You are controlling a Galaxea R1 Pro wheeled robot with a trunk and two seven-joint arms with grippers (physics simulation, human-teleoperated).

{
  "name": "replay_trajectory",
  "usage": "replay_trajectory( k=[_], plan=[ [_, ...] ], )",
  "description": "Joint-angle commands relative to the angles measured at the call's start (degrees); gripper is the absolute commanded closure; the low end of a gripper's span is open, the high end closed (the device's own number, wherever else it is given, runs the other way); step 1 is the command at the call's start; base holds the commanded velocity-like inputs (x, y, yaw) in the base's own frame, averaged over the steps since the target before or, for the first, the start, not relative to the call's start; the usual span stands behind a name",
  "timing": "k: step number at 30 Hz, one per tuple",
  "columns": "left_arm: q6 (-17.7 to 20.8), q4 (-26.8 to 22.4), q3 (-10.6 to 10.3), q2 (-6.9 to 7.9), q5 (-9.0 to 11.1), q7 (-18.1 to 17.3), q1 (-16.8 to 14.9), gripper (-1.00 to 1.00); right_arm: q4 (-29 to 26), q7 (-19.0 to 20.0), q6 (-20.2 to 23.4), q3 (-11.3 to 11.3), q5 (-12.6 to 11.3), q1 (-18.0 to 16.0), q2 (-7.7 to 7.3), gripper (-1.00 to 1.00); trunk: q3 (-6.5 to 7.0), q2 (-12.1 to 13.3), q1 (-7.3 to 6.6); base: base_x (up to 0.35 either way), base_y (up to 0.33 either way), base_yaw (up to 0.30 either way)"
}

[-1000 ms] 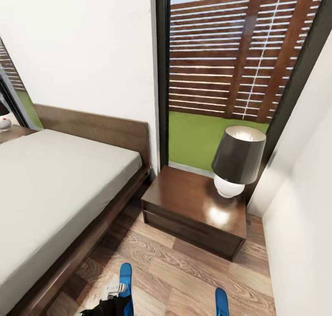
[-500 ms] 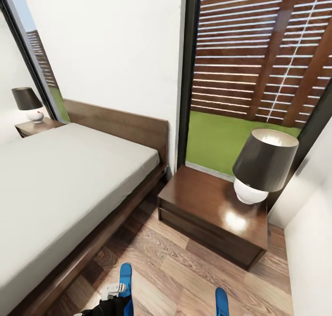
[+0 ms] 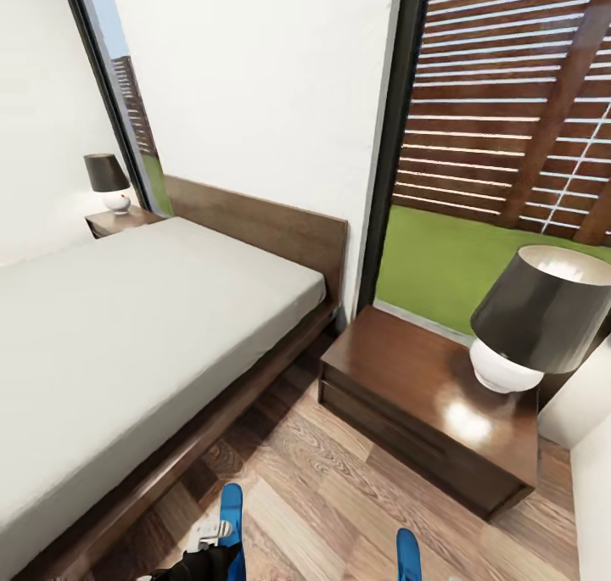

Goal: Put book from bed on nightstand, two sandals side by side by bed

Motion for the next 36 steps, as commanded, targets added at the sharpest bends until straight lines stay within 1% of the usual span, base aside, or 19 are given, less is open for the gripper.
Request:
replay_trajectory(
  k=[1,36],
  plan=[
    [-0.3,0.1,0.4,-0.01,-0.4,-0.2,-0.1,1.00,0.0,0.3,0.1,-0.4,0.0,0.0,-0.01,1.00,-0.08,0.0,-0.01,0.000,0.000,0.271],
    [-0.3,0.1,0.4,-0.01,-0.4,-0.2,-0.1,1.00,0.1,0.3,0.1,-0.4,0.0,0.0,-0.01,1.00,-1.20,0.0,-0.01,0.000,0.000,0.271]
  ],
)
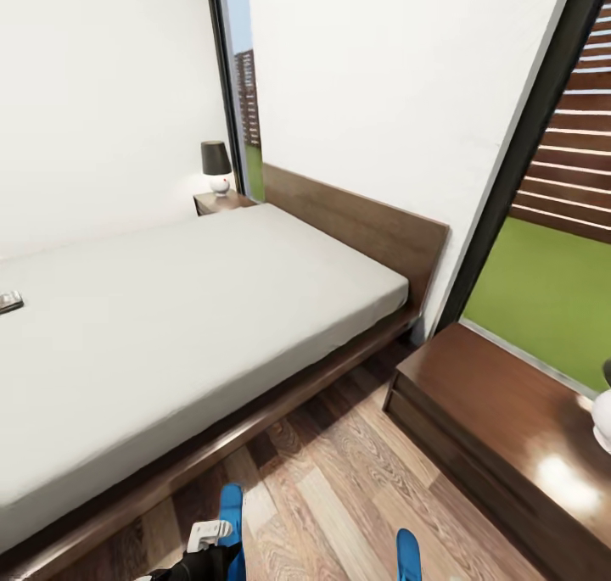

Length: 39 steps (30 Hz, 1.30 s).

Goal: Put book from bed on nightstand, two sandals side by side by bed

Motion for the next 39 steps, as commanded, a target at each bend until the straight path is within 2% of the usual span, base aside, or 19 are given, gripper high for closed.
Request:
replay_trajectory(
  k=[1,39],
  plan=[
    [-0.3,0.1,0.3,-0.01,-0.4,-0.2,-0.1,1.00,0.0,0.3,0.1,-0.4,0.0,0.0,-0.01,1.00,-0.08,0.0,-0.01,0.000,0.000,0.271],
    [-0.3,0.1,0.3,-0.01,-0.4,-0.2,-0.1,1.00,0.0,0.3,0.1,-0.4,0.0,0.0,-0.01,1.00,-1.30,0.0,-0.01,0.000,0.000,0.271]
  ],
)
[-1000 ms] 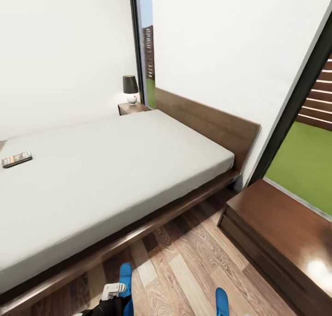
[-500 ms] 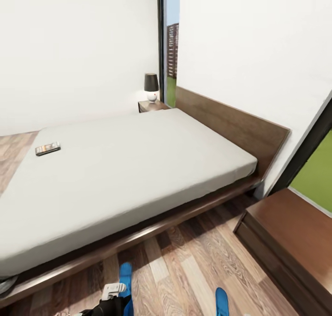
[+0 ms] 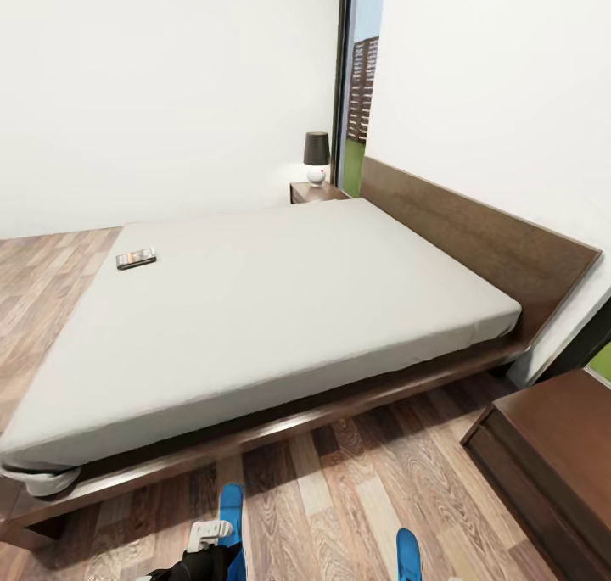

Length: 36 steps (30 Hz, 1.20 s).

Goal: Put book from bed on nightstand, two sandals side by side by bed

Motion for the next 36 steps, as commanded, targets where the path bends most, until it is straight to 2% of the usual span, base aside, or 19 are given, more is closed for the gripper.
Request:
replay_trajectory(
  k=[1,36],
  plan=[
    [-0.3,0.1,0.3,-0.01,-0.4,-0.2,-0.1,1.00,0.0,0.3,0.1,-0.4,0.0,0.0,-0.01,1.00,-0.08,0.0,-0.01,0.000,0.000,0.271],
    [-0.3,0.1,0.3,-0.01,-0.4,-0.2,-0.1,1.00,0.1,0.3,0.1,-0.5,0.0,0.0,-0.01,1.00,-1.09,0.0,-0.01,0.000,0.000,0.262]
  ],
)
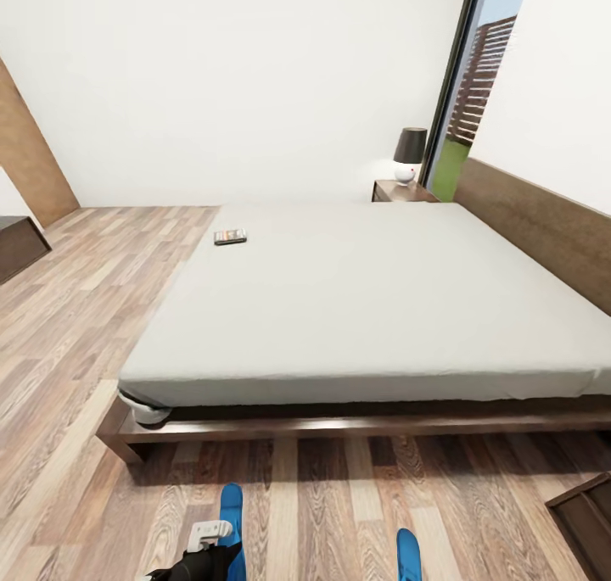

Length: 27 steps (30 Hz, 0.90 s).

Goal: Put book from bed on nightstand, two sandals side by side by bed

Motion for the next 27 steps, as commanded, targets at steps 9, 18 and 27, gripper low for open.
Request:
replay_trajectory(
  k=[9,18,27],
  plan=[
    [-0.3,0.1,0.3,-0.01,-0.4,-0.2,0.0,1.00,0.1,0.4,0.1,-0.4,0.0,0.0,-0.06,1.00,-0.05,0.0,-0.01,0.000,0.000,0.014],
    [-0.3,0.1,0.3,-0.01,-0.4,-0.2,0.0,1.00,0.1,0.4,0.1,-0.4,0.0,0.0,-0.26,1.00,-0.05,0.0,-0.01,0.000,0.000,0.000],
    [-0.3,0.1,0.3,-0.01,-0.4,-0.2,0.0,1.00,0.1,0.4,0.1,-0.4,0.0,0.0,-0.27,1.00,-0.05,0.0,-0.01,0.000,0.000,0.000]
  ],
)
